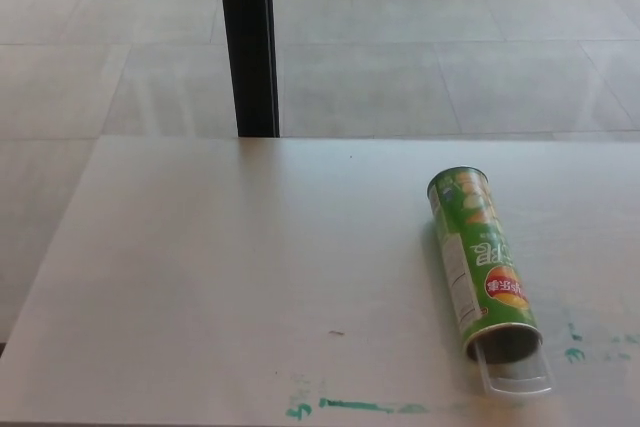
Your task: Use the finger on the right hand of the robot to pull out the chips tray kept inside a container in the middle of the desk
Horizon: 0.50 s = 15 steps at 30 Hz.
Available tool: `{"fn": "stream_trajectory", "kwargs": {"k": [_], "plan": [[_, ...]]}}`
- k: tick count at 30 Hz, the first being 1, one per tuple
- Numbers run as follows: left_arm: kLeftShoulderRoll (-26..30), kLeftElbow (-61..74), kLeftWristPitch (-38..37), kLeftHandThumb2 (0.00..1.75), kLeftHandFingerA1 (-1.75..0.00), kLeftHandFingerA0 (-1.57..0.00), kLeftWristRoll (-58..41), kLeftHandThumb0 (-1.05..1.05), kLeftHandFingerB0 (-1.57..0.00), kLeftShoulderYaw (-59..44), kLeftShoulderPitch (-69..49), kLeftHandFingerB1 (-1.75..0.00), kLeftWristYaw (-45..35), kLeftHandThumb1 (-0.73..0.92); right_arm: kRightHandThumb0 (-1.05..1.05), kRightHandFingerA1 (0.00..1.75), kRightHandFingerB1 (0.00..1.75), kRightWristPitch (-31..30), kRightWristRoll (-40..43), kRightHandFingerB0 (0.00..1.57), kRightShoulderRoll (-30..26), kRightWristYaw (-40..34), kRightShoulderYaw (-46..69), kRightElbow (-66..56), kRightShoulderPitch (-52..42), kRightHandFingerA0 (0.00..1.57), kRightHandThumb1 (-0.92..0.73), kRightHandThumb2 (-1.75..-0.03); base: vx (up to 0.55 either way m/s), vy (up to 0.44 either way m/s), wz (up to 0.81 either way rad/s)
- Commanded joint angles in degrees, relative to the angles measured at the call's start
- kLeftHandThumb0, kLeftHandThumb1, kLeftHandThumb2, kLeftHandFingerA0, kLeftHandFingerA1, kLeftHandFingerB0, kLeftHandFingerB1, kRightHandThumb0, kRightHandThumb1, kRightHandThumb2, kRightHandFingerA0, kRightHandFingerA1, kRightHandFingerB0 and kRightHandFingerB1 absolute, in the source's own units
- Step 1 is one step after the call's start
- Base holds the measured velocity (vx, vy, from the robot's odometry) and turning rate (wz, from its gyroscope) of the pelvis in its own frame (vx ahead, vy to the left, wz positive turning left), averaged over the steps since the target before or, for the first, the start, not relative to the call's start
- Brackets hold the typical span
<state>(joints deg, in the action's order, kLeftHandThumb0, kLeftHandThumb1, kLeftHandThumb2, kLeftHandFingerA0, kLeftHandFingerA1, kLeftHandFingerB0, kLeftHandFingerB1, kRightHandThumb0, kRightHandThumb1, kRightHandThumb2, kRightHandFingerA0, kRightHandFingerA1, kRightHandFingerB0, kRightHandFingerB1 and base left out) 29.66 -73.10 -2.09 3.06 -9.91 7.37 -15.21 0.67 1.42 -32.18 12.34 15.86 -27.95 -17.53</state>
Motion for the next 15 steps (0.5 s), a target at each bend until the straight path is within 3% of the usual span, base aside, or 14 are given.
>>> {"fn": "stream_trajectory", "kwargs": {"k": [1, 5, 6, 8, 9, 10, 11, 12, 15], "plan": [[1.46, -0.42, 0.35, 0.62, -0.66, -0.60, -0.67, -0.47, -0.56, -0.44, 0.09, -0.54, -0.45, 0.74, -0.15, 0.97, 0.37, -0.48, -9.24, 0.29, -2.88, 3.03, -7.16, 2.04, 2.28, 0.87, -0.59, -0.57, 0.00, 0.000, 0.00], [1.50, -0.14, 0.45, 0.62, -0.67, -0.62, -0.70, -0.47, -0.59, -0.49, 0.06, -0.56, -0.17, 0.73, -0.15, 0.97, 0.37, -0.15, -11.49, 0.28, -4.09, 3.63, -10.57, 2.42, 4.09, 0.87, -0.59, -0.57, 0.00, 0.000, 0.00], [1.46, -0.32, 0.33, 0.62, -0.66, -0.62, -0.67, -0.48, -0.57, -0.50, 0.07, -0.55, -0.09, 0.73, -0.14, 0.93, 0.52, -1.67, -12.27, 0.18, -4.57, 4.21, -11.71, 2.06, 4.66, 0.86, -0.41, -0.89, 0.00, 0.000, 0.00], [1.50, -0.48, 0.57, 0.62, -0.64, -0.59, -0.33, -0.48, -0.55, -0.17, 0.28, -0.53, -0.15, 0.74, -0.16, 0.93, 0.53, -3.02, -15.29, 0.21, -5.45, 4.88, -14.53, 2.13, 6.07, 0.86, -0.41, -0.89, 0.00, 0.000, 0.00], [1.51, -0.49, 0.53, 0.62, -0.63, -0.60, -0.17, -0.48, -0.56, -0.03, 0.28, -0.53, -0.02, 0.74, -0.19, 0.95, 0.37, -3.36, -15.79, 0.33, -5.66, 4.99, -15.14, 2.19, 6.46, 0.88, -0.59, -0.57, 0.00, 0.000, 0.00], [1.52, -0.47, 0.26, 0.62, -0.64, -0.61, -0.07, -0.48, -0.56, 0.03, 0.21, -0.53, 0.12, 0.74, -0.13, 0.94, 0.54, -3.75, -16.23, 0.23, -5.68, 5.13, -15.90, 2.43, 7.04, 0.89, -0.40, -0.88, 0.00, 0.000, 0.00], [1.52, -0.45, 0.05, 0.62, -0.64, -0.61, -0.22, -0.48, -0.56, -0.11, 0.15, -0.53, 0.05, 0.74, -0.13, 0.94, 0.54, -3.94, -16.44, 0.23, -5.61, 5.04, -16.33, 2.65, 7.31, 0.89, -0.40, -0.88, 0.00, 0.000, 0.00], [1.55, -0.33, 0.86, 0.62, -0.64, -0.60, -0.51, -0.47, -0.55, -0.32, 0.44, -0.53, -0.14, 0.74, -0.17, 0.96, 0.38, -4.36, -17.19, 0.32, -6.26, 5.65, -17.07, 3.07, 8.02, 0.88, -0.59, -0.57, 0.00, 0.000, 0.00], [1.67, -0.36, 0.47, 0.62, -0.64, -0.58, -0.77, -0.47, -0.55, -0.57, 0.44, -0.55, -0.62, 0.74, -0.12, 0.97, 0.38, -3.35, -19.54, 0.33, -6.82, 5.30, -18.78, 5.70, 10.35, 0.89, -0.57, -0.57, 0.00, 0.000, 0.00]]}}
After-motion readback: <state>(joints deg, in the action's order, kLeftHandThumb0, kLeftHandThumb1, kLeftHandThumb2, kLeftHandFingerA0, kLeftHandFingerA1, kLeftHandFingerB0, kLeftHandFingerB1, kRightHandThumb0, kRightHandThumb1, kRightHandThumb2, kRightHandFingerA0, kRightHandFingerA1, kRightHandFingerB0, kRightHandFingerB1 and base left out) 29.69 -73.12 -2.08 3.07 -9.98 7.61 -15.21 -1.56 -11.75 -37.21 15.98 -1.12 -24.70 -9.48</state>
